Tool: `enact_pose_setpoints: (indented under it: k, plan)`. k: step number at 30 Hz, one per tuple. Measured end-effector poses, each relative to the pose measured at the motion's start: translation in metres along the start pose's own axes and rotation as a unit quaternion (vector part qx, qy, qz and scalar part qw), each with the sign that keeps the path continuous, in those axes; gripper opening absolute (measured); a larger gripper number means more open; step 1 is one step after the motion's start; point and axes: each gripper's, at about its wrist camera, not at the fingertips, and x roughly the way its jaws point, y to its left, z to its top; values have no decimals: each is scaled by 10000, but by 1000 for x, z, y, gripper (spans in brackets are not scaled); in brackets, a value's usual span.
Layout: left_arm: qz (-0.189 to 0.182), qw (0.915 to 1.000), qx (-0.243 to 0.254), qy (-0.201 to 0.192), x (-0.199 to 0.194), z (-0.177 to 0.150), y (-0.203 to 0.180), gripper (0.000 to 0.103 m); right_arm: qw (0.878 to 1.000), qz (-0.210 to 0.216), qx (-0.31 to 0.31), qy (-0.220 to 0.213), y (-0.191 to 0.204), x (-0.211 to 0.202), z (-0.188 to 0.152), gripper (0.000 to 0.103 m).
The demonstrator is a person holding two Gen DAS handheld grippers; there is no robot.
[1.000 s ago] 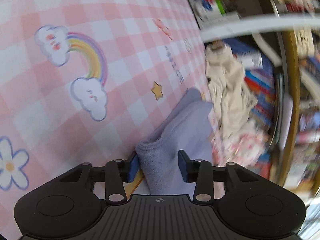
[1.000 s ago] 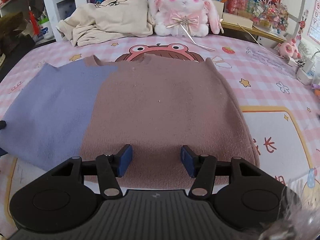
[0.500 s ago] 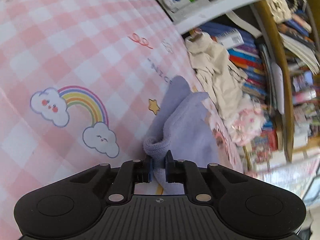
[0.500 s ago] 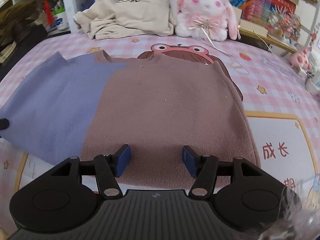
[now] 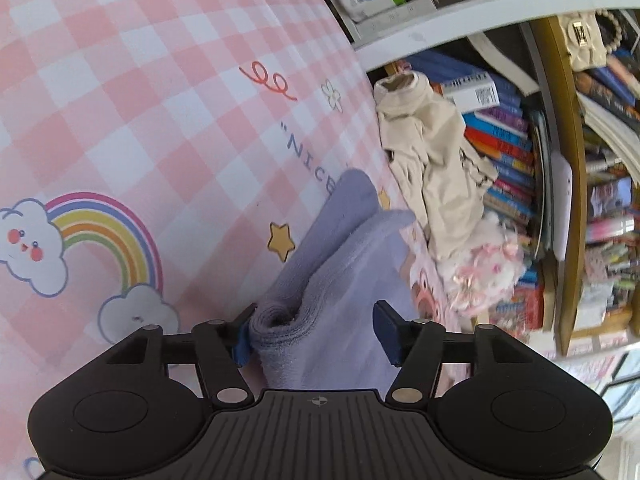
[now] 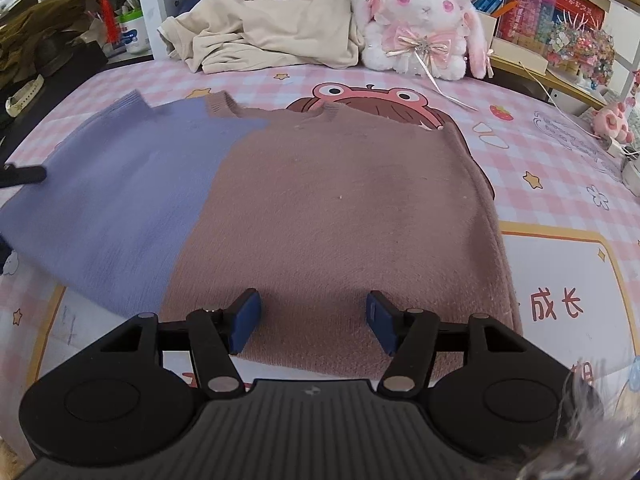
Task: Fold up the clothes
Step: 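Lift the lavender side with the left tool and fold it over the mauve half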
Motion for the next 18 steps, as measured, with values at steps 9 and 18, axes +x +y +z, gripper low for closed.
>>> enact_pose_setpoints:
  k: [9, 18]
  plan:
    - [-151, 9913, 1131, -653, -24, -28, -42, 18, 10000, 19, -17, -5, 0, 0, -1, 59]
    - [109, 9960, 810, -365, -4, -24, -23, 46, 10000, 27, -8, 53, 0, 0, 1, 59]
